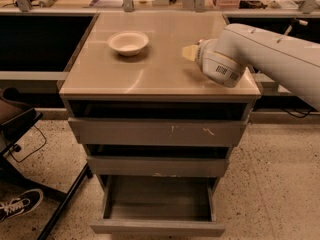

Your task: Pick coke can from bottom drawer and place on counter

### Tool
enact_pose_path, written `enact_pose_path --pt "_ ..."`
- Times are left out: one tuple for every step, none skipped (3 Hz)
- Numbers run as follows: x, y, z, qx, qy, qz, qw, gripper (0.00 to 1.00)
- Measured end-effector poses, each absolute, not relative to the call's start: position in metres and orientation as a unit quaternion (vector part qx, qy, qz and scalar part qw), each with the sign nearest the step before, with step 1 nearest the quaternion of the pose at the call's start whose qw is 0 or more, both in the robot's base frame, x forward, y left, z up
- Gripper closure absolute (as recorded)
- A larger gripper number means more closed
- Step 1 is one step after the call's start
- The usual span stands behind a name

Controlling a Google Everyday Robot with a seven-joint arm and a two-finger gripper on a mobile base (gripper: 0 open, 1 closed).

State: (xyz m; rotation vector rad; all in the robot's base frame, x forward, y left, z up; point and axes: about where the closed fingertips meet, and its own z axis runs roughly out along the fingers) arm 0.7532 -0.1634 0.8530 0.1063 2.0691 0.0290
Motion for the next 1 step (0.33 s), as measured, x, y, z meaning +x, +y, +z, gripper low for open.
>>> enact_pose_path --pt "0.7532 -0.1634 0.8530 0.044 0.859 0.012 0.510 0.00"
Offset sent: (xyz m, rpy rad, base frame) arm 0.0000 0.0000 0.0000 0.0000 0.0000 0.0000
